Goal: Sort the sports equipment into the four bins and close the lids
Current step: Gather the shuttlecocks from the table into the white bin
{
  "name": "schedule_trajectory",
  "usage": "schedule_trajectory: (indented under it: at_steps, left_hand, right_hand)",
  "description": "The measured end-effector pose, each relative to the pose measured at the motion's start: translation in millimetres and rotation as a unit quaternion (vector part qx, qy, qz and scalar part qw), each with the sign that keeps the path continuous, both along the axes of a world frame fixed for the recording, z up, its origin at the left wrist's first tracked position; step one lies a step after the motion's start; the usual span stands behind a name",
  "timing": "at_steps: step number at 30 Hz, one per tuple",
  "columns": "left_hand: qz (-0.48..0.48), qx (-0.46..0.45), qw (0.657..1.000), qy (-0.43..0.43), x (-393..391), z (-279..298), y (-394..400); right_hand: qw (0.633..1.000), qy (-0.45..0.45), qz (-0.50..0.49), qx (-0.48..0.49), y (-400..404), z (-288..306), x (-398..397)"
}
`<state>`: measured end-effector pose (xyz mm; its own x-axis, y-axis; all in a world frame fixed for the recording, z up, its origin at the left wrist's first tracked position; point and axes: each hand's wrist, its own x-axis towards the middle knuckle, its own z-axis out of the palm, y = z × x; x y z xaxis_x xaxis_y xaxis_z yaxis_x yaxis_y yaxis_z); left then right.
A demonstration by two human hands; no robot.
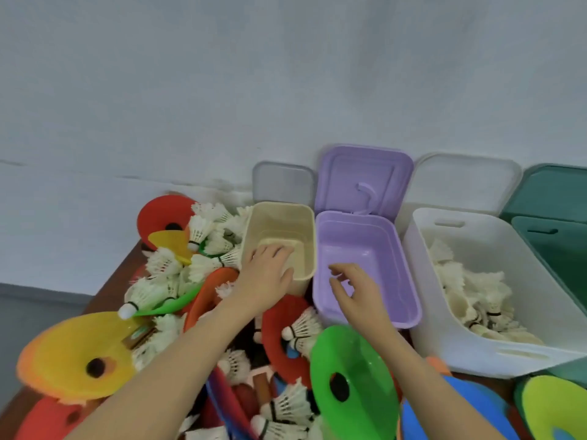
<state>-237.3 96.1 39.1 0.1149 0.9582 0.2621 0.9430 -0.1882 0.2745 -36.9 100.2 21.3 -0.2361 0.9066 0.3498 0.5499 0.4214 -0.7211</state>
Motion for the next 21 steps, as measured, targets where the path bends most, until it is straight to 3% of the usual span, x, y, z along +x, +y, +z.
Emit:
schedule_trajectory:
  at_steps: [3,8,14,19,21]
  left_hand:
    - [0.025,-0.026,0.999,0.006,-54,-13,-23]
    - [0.051,-0.044,0.997,0.023,-115,-31,-51]
    - [0.102,-0.054,0.993,0.029,-152,-46,-67]
    - [0.107,-0.079,0.99,0.036,-174,-47,-61]
    - [0.104,-0.084,0.99,0.047,-177,-48,-58]
  right_hand:
    - [0.999,0.034,0.02,-0.026,-17,-9,-51]
    - [0.997,-0.002,0.054,-0.051,-28,-31,-114]
    - [0.964,-0.181,0.16,-0.114,-21,-56,-160]
    - [0.952,-0.295,0.069,-0.038,-16,-65,-177]
    - [0.956,-0.289,0.042,-0.008,-17,-68,-177]
